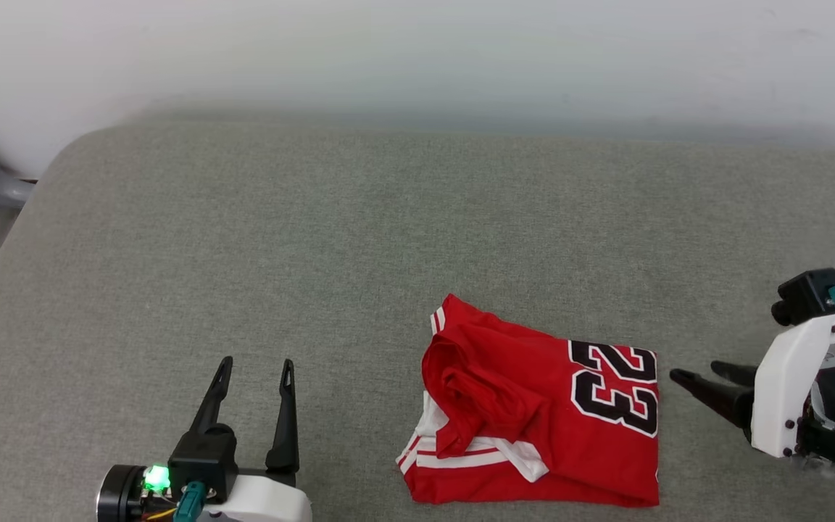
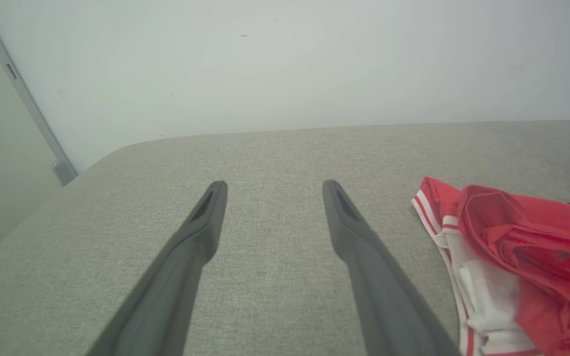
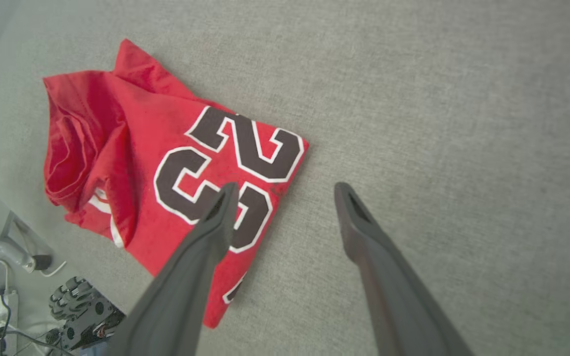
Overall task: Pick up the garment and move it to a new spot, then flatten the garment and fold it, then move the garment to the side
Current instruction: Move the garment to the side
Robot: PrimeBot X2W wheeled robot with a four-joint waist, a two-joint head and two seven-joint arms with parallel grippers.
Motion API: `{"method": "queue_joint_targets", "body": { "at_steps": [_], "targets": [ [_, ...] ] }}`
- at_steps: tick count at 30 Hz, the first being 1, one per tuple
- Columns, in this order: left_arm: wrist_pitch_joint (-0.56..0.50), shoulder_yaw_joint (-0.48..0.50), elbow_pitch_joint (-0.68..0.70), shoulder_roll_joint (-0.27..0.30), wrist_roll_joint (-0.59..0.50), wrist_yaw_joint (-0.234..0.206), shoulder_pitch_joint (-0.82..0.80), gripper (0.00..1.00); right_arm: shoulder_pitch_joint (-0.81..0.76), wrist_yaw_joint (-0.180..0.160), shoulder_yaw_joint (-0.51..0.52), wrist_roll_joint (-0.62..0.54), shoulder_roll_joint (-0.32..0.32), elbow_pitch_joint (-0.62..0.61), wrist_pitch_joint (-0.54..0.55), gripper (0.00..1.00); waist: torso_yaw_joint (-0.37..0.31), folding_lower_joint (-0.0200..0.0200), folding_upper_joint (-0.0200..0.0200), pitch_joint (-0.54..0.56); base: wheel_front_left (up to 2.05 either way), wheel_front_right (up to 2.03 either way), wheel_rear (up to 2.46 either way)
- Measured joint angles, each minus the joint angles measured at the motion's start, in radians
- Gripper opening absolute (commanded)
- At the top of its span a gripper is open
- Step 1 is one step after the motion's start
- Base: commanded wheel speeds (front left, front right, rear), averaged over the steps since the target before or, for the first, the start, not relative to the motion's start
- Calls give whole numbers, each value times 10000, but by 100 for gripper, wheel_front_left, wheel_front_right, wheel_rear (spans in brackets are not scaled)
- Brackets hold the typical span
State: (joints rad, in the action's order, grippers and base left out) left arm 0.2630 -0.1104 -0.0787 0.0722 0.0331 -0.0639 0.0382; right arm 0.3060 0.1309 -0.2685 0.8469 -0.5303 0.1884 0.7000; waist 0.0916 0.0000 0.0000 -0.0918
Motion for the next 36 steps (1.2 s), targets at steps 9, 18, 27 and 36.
{"method": "queue_joint_targets", "body": {
  "at_steps": [9,18,27,36],
  "targets": [
    [0,-77,-8,-46,-23,48,-341,100,-194,0,-514,734,491,792,136,100,452,0,0,-588,0,0,0],
    [0,-151,-81,-81,-31,111,-629,100,68,4,-1312,1049,844,1639,-456,100,811,0,0,-1007,0,0,0],
    [0,-142,-155,-113,-23,82,-665,100,477,6,-2265,1007,456,1701,-1737,0,821,1,0,-951,0,0,0],
    [0,-38,-128,-146,54,-8,-426,100,1315,4,-2934,341,-683,1016,-2899,0,279,0,0,-635,0,0,0]
  ]
}}
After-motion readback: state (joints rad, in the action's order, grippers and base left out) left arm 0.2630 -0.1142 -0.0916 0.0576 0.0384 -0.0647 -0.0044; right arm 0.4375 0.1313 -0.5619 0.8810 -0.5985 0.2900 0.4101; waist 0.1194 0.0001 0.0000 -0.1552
